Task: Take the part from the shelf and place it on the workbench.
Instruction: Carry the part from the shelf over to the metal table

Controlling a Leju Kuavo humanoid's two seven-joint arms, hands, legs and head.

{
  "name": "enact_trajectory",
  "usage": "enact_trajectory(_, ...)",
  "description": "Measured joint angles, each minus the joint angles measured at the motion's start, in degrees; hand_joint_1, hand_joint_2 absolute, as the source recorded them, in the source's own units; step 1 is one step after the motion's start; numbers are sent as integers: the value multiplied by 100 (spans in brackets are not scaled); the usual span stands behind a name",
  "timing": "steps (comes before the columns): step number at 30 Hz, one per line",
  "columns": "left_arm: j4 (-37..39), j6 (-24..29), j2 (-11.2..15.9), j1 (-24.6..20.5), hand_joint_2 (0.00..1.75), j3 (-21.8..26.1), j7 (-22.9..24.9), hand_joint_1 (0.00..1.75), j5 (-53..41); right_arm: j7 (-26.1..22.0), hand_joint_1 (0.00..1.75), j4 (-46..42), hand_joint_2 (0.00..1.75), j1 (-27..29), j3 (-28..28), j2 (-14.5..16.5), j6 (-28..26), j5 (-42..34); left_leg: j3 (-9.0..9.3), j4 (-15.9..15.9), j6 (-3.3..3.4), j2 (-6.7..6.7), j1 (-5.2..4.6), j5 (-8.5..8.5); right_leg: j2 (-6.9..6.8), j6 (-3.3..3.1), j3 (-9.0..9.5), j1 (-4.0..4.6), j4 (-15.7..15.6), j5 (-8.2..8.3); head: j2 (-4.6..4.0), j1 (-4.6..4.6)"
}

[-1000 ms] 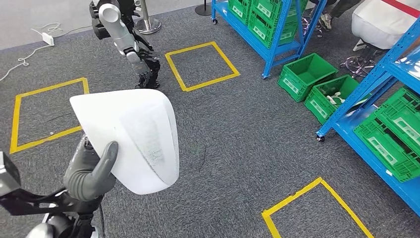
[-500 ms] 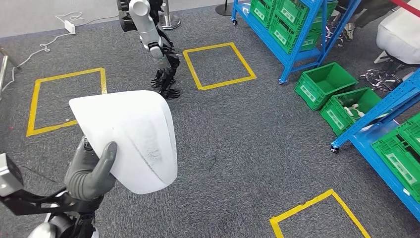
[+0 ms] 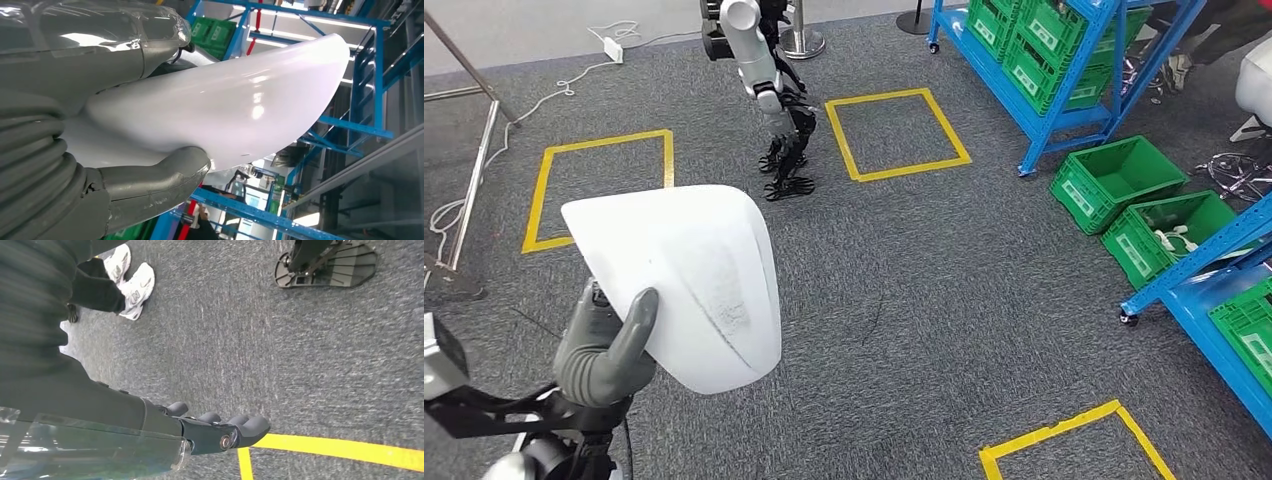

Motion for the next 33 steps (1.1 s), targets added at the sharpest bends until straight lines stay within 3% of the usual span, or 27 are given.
enact_trajectory(2, -2, -8, -1, 5, 175, 11, 3, 175, 0, 0, 0, -1, 175, -9, 0, -1, 0, 0, 319, -584, 64, 153, -21, 167, -31, 70, -15, 16, 70, -48, 0, -11)
enact_trajectory(3, -2, -14, -1, 8, 175, 20, 5, 175, -1, -1, 0, -2, 175, -11, 0, -2, -1, 0, 366, -688, 113, 192, -37, 162, -49, 96, -22, 28, 89, -62, 0, -7)
enact_trajectory(5, -3, -29, -2, 14, 175, 37, 8, 175, -7, -2, 0, -2, 175, -10, 0, -3, -1, 0, 352, -702, 218, 127, -55, 172, -92, 134, -27, 27, 94, -73, 0, 10)
enact_trajectory(7, -5, -42, -2, 12, 175, 46, 9, 175, -17, -3, 0, -2, 175, -8, 0, -2, 0, 0, 339, -717, 282, 51, -48, 200, -34, 190, -73, 4, 219, -198, 0, 22)
enact_trajectory(8, -6, -44, -2, 11, 175, 48, 10, 175, -27, -4, 0, -1, 175, -5, 1, -1, 2, 0, 333, -724, 309, 12, -42, 214, 23, 217, -162, -6, 435, -349, 0, 30)
enact_trajectory(10, -7, -38, -9, 12, 175, 46, 20, 175, -80, -4, 0, 2, 175, 10, 1, -1, 15, -1, 312, -722, 347, -76, -53, 230, 110, 246, -471, -17, 1159, -735, 0, 44)
enact_trajectory(11, -6, -22, -23, 17, 175, 43, 32, 175, -132, 0, 0, 2, 175, 20, 1, -9, 29, -2, 304, -721, 359, -130, -62, 237, 123, 245, -626, -17, 1507, -865, 0, 45)
enact_trajectory(12, -5, 6, -43, 26, 175, 38, 42, 175, -194, 12, 0, 2, 175, 25, 1, -22, 51, -4, 299, -720, 368, -185, -73, 241, 132, 233, -715, -15, 1700, -893, 0, 47)
enact_trajectory(13, -5, 44, -70, 36, 175, 30, 49, 175, -263, 28, 0, 2, 175, 25, 0, -40, 80, -6, 300, -719, 372, -243, -81, 244, 146, 209, -713, -11, 1688, -809, 0, 49)
enact_trajectory(14, -4, 89, -96, 47, 175, 15, 46, 175, -330, 49, 0, 2, 175, 22, 0, -60, 111, -8, 306, -719, 375, -297, -89, 246, 167, 176, -614, -6, 1467, -628, 0, 51)
enact_trajectory(16, -7, 185, -144, 85, 175, -40, -6, 175, -454, 91, 0, -2, 175, 13, 0, -100, 170, -7, 317, -717, 372, -391, -103, 250, 271, 91, -284, 13, 725, -222, 0, 54)
enact_trajectory(17, -10, 237, -163, 117, 175, -80, -47, 175, -505, 108, 0, -5, 175, 9, 1, -117, 192, -5, 310, -713, 361, -431, -104, 256, 323, 58, -149, 24, 412, -109, 0, 55)
enact_trajectory(20, -26, 351, -190, 227, 175, -198, -142, 175, -594, 142, 0, -11, 175, -1, 1, -160, 221, -2, 254, -718, 281, -517, -84, 302, 358, 16, -36, 48, 104, -77, 0, 56)
enact_trajectory(22, -44, 396, -190, 278, 175, -245, -182, 175, -611, 154, 0, -11, 175, -6, 0, -168, 224, -1, 211, -649, 235, -430, -86, 235, 294, -3, -2, 32, 10, -17, 0, 51)
enact_trajectory(24, -62, 453, -191, 332, 175, -281, -237, 175, -617, 158, 0, -11, 175, -2, -1, -170, 227, 0, 17, -222, 195, -235, -93, -67, 223, -30, 27, 10, -81, 46, 0, 23)
enact_trajectory(26, -66, 495, -188, 408, 175, -319, -283, 175, -619, 161, 0, -11, 175, 14, -2, -174, 227, 0, -302, 469, 144, -146, -72, -408, 160, -44, 19, 7, -86, 55, 0, -2)
enact_trajectory(27, -66, 506, -185, 448, 175, -334, -296, 175, -619, 162, 0, -11, 175, 20, -2, -175, 227, 0, -406, 699, 120, -138, -57, -470, 124, -41, 12, 4, -77, 52, 0, -5)
enact_trajectory(28, -66, 511, -184, 480, 175, -345, -304, 175, -619, 164, 0, -10, 175, 23, -2, -174, 227, 0, -410, 729, 100, -129, -41, -421, 88, -31, 8, -1, -66, 46, 0, -7)
enact_trajectory(29, -67, 516, -184, 500, 175, -355, -309, 175, -619, 165, 0, -9, 175, 22, -2, -170, 227, 0, -306, 550, 82, -108, -26, -279, 55, -15, 7, -8, -50, 35, 0, -8)
enact_trajectory(31, -69, 521, -184, 517, 175, -373, -317, 175, -619, 166, 0, -8, 175, 17, -2, -164, 228, 0, 102, -167, 54, 41, -9, 45, 6, 45, 5, -12, 8, -9, 0, -14)
enact_trajectory(33, -80, 528, -183, 535, 175, -388, -329, 175, -619, 166, 0, -9, 175, 8, -2, -167, 227, 0, 351, -620, 107, 173, -13, 154, -24, 112, -6, 9, 83, -66, 0, -11)
